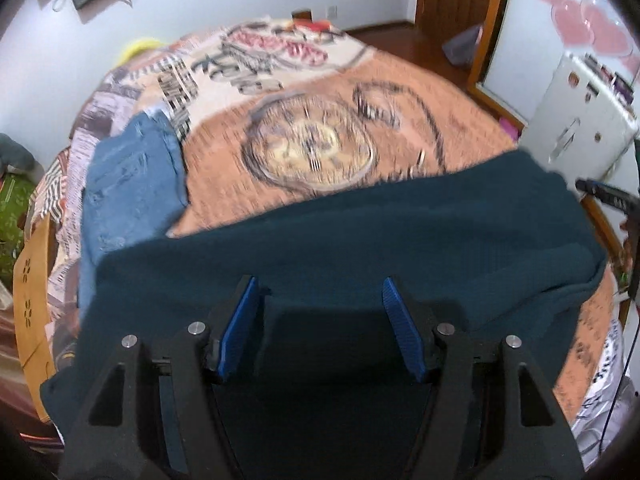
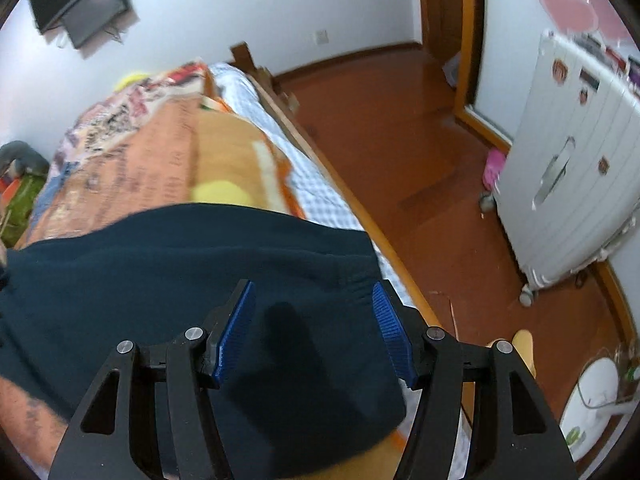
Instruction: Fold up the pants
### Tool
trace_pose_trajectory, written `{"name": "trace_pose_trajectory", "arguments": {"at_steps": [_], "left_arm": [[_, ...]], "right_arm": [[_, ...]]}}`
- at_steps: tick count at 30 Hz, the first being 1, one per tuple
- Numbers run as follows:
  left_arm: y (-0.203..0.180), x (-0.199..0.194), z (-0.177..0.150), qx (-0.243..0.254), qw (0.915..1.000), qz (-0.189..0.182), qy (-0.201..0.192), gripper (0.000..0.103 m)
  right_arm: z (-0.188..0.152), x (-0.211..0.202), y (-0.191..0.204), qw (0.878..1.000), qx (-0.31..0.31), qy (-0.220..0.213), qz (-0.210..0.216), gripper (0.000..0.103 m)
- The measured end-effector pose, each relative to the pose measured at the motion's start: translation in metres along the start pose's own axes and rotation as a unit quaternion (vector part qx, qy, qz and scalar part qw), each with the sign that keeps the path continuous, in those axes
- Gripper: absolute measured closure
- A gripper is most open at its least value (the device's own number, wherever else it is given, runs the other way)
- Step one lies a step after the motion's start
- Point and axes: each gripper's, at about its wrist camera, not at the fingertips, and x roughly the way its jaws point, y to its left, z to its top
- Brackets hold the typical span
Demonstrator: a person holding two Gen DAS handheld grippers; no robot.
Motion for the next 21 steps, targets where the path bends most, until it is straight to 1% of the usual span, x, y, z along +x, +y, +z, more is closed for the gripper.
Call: {"name": "trace_pose_trajectory", "arguments": {"at_steps": [1,2,3,4,6,7,10,12,15,16,18,19,21], "left_arm": [[0.001,0.003,-0.002,-0.003,1.0,0.002,0.0,0.034],[0.003,0.004,-0.003,-0.008,1.0,0.003,-0.002,0.03],[0.006,0.006,-0.004,-0.02,0.9998,-0.001,-0.002,0.027],[0.008,0.007,-0.004,-0.026,0.9996,-0.006,0.0,0.027],[0.013,0.011,-0.004,-0.041,0.999,-0.018,0.004,0.024],[0.014,0.012,-0.005,-0.044,0.9989,-0.017,0.005,0.023],[0.01,0.013,-0.004,-0.038,0.9992,-0.007,0.003,0.022],[0.009,0.014,-0.004,-0.037,0.9993,-0.004,0.002,0.021],[0.009,0.014,-0.004,-0.038,0.9993,-0.003,0.002,0.021],[0.009,0.013,-0.004,-0.039,0.9993,-0.001,0.002,0.021],[0.009,0.013,-0.004,-0.038,0.9993,0.002,0.001,0.021],[0.008,0.013,-0.004,-0.039,0.9992,0.005,0.001,0.021],[0.008,0.011,-0.003,-0.039,0.9992,0.01,0.001,0.021]], "right_arm": [[-0.001,0.004,-0.004,1.0,0.003,0.005,-0.001,0.046],[0.0,0.014,-0.01,1.0,0.006,0.014,-0.004,0.046],[0.002,0.023,-0.015,1.0,0.009,0.025,-0.006,0.046],[0.003,0.03,-0.018,0.999,0.011,0.033,0.001,0.045],[0.005,0.036,-0.025,0.999,0.018,0.03,0.017,0.041],[0.006,0.039,-0.028,0.999,0.021,0.031,0.023,0.04],[0.005,0.052,-0.037,0.995,0.047,0.057,0.068,0.04],[0.001,0.057,-0.043,0.992,0.061,0.064,0.091,0.041],[-0.003,0.059,-0.05,0.985,0.086,0.071,0.128,0.052],[-0.004,0.059,-0.051,0.983,0.093,0.072,0.142,0.058],[-0.006,0.054,-0.049,0.983,0.089,0.066,0.145,0.061],[-0.005,0.054,-0.045,0.983,0.086,0.064,0.146,0.067],[-0.005,0.049,-0.041,0.985,0.079,0.054,0.142,0.07]]}}
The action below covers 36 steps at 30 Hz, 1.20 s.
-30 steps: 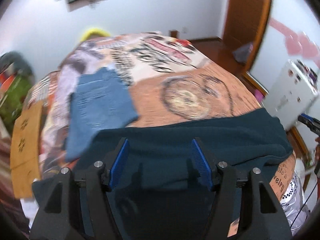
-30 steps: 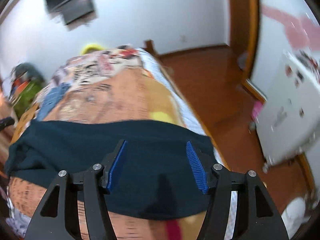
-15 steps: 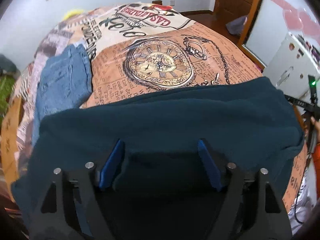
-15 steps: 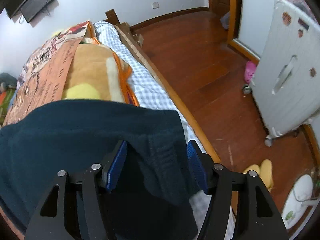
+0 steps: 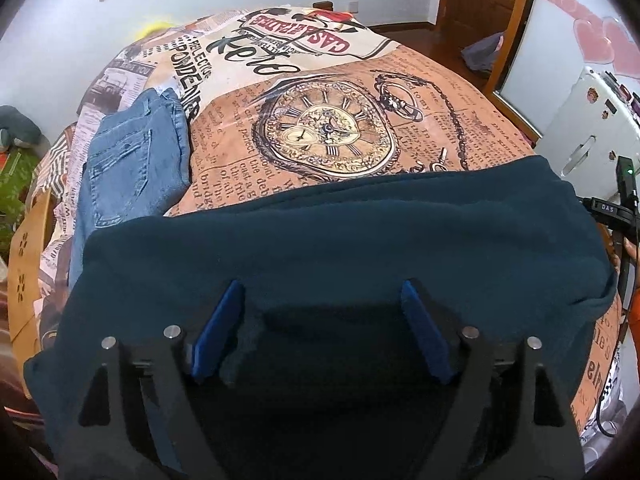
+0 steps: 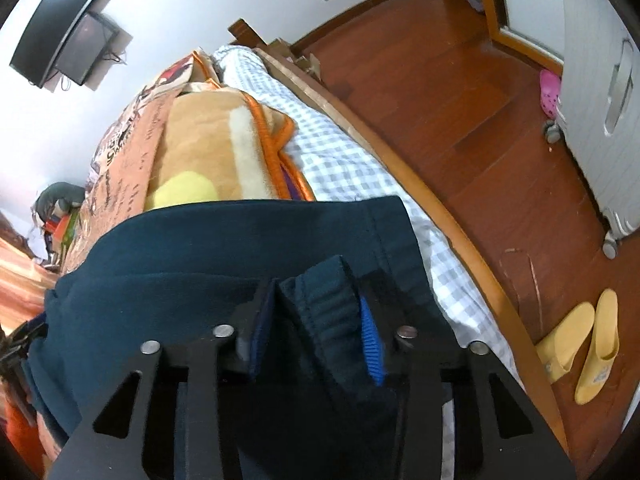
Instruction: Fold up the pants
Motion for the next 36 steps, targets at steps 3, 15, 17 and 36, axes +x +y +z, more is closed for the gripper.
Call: {"name": "trace_pose_trajectory", "arguments": {"at_steps": [3,15,17,36], "left_arm": [[-0.002,-0.008,0.001,0.003,0.9999,0.008,-0.005,0.022],[0.018,-0.059,0.017,-0.009,0.9966,0.039,-0.072,0.022],[0.025,-0.061,0.018,-0.014,0.9962,0.043,-0.074,0.022],[0.031,-0.051,0.002,-0.017,0.9982,0.026,-0.051,0.022]], "right_arm": [[0.0,-0.009,0.012,0.998,-0.036,-0.027,-0.035,0.073],[0.034,-0.08,0.059,0.959,-0.13,-0.22,-0.122,0.082],[0.046,-0.083,0.057,0.959,-0.123,-0.228,-0.119,0.084],[0.048,-0.014,0.019,0.985,-0.067,-0.043,-0.151,0.064]]}}
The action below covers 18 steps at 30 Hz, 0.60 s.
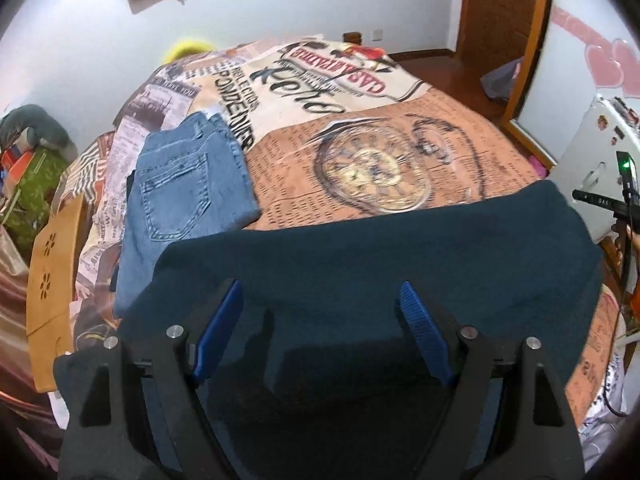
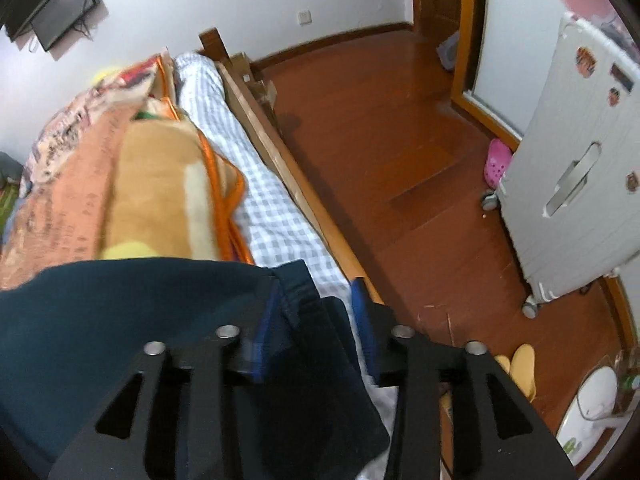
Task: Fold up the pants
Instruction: 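Open both grippers and withdraw them from the folded pants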
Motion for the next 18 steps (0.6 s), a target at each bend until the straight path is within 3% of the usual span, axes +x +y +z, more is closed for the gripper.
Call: {"name": "trace_pose_trajectory", "arguments": {"at_steps": [9,13,18], "left_arm": [[-0.045,-0.036,-0.02,0.048,0.998,-0.039,-0.014,0.022],[-0.059,-0.044,-0.039,0.057,0.9966,-0.06,-0.005,0.022],[-0.071,-0.041,-0.061,0.077,0.995,-0.062,0.01,0.022]], "right_arm": [[-0.028,-0.117,0.051,0.992,-0.1,-0.067,0.034,0.051],[-0.054,-0.146,0.088,0.983,-0.155,-0.082,0.058,0.048],[-0.08,-0.148,0.128,0.973,-0.194,-0.082,0.092,0.047]]}}
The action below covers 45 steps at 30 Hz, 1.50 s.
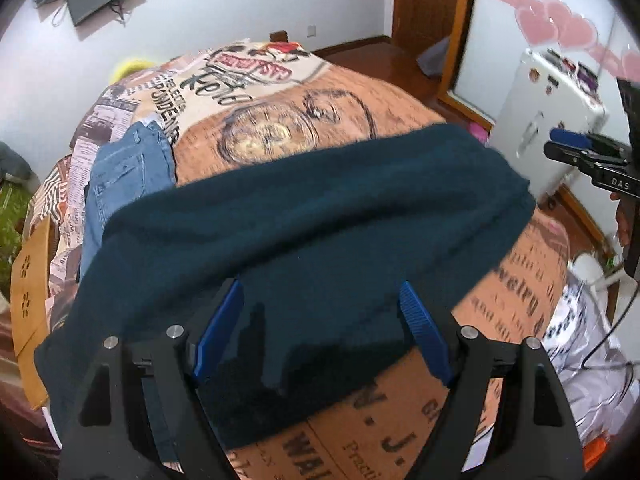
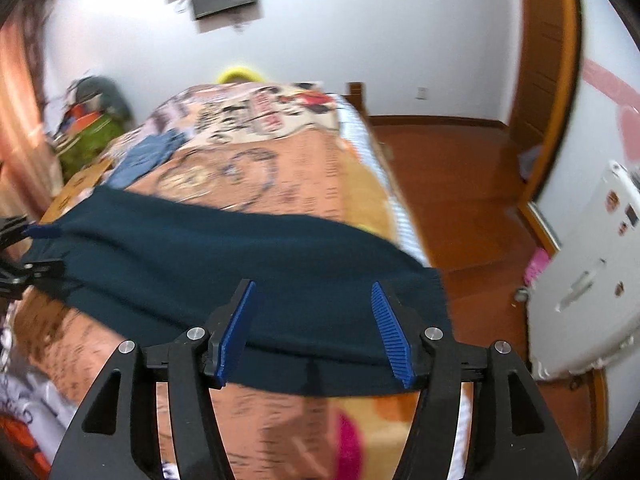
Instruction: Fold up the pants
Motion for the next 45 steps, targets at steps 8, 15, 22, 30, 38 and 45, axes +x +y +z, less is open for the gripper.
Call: {"name": "trace_pose_trajectory", "arguments": {"at_steps": [8,15,22,30,38,45], "left_arm": [[0.002,0.017,-0.011,-0.002,0.9996,-0.017,0.022,0.038],[-0.014,0.02,-0.004,0.039,0.9992,-0.007,0.005,0.077],[-0.014,0.012,-0.002,0.036,0.9992,-0.018,-0.004,0.09],[-0.022,-0.014,-0.013,0.04,0.9981,-0.044,-0.016,0.091],[-0.026,-0.011,-0.021,0.032,0.9984,-0.046,-0.004,0.088],[-0.01,-0.039,-0.017,-0.006,0.9975,-0.063,-0.03,0.08]], "right_arm": [[-0.022,0.048,0.062,0.995,-0.062,0.054,0.05,0.046],[-0.02,0.071,0.078,0.992,-0.09,0.052,0.065,0.047],[-0.025,0.064,0.083,0.991,-0.091,0.034,0.088,0.086],[-0.031,0.043,0.081,0.993,-0.074,0.019,0.092,0.086],[-0.041,0.054,0.075,0.994,-0.027,0.055,0.094,0.072],[-0.046,0.023,0.035,0.998,0.019,0.029,0.052,0.054]]}}
